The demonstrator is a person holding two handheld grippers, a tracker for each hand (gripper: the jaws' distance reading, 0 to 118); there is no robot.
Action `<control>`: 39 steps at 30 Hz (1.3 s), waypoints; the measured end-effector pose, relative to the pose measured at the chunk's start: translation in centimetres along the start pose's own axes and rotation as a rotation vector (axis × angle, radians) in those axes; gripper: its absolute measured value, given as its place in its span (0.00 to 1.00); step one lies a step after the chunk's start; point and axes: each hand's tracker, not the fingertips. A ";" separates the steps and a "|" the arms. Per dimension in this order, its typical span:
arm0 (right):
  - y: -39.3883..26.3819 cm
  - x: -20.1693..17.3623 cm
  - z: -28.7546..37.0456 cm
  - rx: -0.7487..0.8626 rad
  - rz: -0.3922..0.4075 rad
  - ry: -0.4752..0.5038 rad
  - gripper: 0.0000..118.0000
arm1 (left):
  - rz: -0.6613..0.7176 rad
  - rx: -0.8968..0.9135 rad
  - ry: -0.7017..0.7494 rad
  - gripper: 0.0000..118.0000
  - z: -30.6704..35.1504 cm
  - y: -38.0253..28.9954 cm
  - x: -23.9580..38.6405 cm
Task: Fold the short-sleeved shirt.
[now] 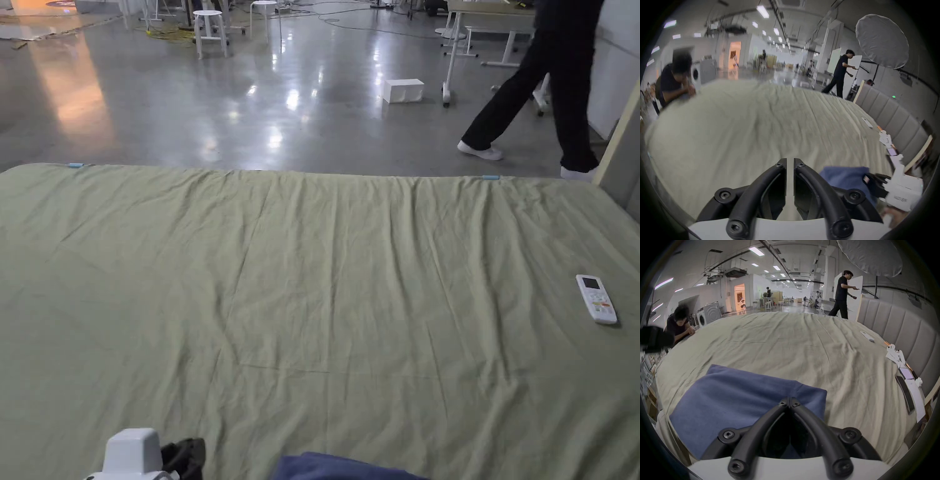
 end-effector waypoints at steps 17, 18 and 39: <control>-0.8 0.7 0.0 0.000 0.015 0.014 0.00 | 0.383 -0.470 -0.668 0.83 -12.0 -3.6 -1.1; -0.8 0.7 0.0 0.000 0.013 0.014 0.00 | 0.401 -0.494 -0.693 0.82 -12.5 -3.7 -0.7; -0.4 0.6 0.3 0.012 0.110 -0.038 0.00 | 0.321 -0.368 -0.696 0.24 -8.7 -4.1 1.3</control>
